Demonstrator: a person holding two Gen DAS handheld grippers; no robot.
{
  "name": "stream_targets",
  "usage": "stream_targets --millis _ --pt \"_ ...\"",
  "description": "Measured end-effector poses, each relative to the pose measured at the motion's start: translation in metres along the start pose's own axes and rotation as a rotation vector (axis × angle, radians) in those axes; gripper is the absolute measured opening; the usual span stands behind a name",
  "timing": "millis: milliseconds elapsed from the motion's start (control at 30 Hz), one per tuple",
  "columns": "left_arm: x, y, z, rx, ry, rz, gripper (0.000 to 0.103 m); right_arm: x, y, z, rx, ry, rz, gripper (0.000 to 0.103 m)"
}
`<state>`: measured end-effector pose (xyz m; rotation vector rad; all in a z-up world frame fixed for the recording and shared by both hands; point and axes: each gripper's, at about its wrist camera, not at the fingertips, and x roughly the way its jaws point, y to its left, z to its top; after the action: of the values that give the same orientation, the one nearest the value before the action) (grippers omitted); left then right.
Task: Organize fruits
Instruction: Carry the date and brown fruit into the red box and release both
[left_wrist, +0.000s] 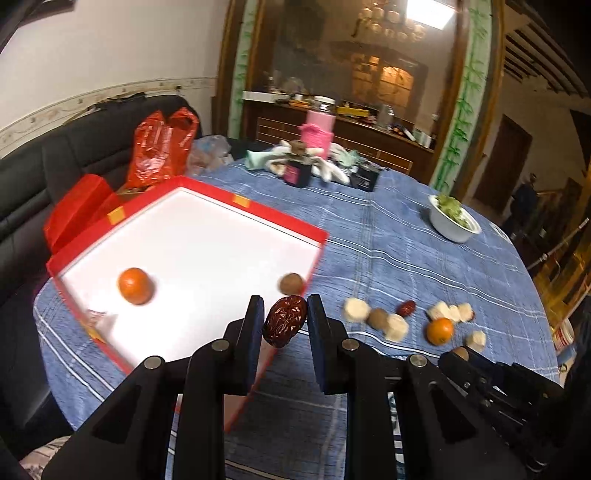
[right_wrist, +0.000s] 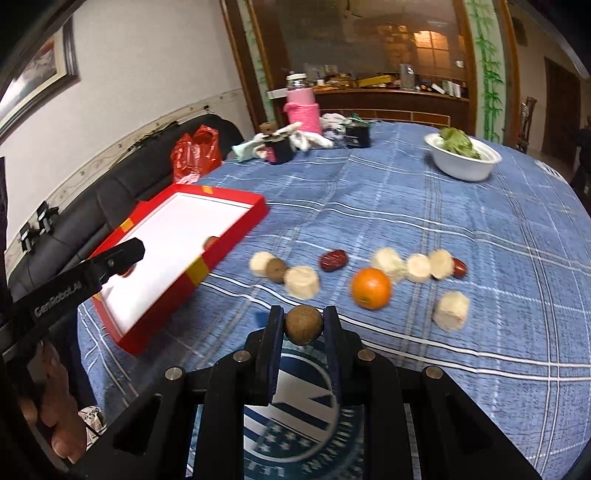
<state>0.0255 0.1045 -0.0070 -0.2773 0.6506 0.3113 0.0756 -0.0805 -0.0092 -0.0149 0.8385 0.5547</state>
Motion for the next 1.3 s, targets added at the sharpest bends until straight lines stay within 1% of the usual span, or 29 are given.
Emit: stream_targets --millis 233,367,967,1300 --pt "0.004 0.018 0.003 -0.027 0.004 0.06 0.021 0.002 0.023 0.012 -0.039 -0.024 0.029 0.022" --pt "0.006 0.022 0.006 -0.032 0.005 0.078 0.021 0.004 0.031 0.018 -0.054 -0.03 0.042 0.022" --pt "0.011 0.029 0.012 -0.039 0.013 0.097 0.021 0.017 0.049 0.027 -0.087 -0.032 0.081 0.022" --pt "0.008 0.046 0.021 -0.073 -0.005 0.118 0.021 0.026 0.07 0.04 -0.119 -0.042 0.105 0.022"
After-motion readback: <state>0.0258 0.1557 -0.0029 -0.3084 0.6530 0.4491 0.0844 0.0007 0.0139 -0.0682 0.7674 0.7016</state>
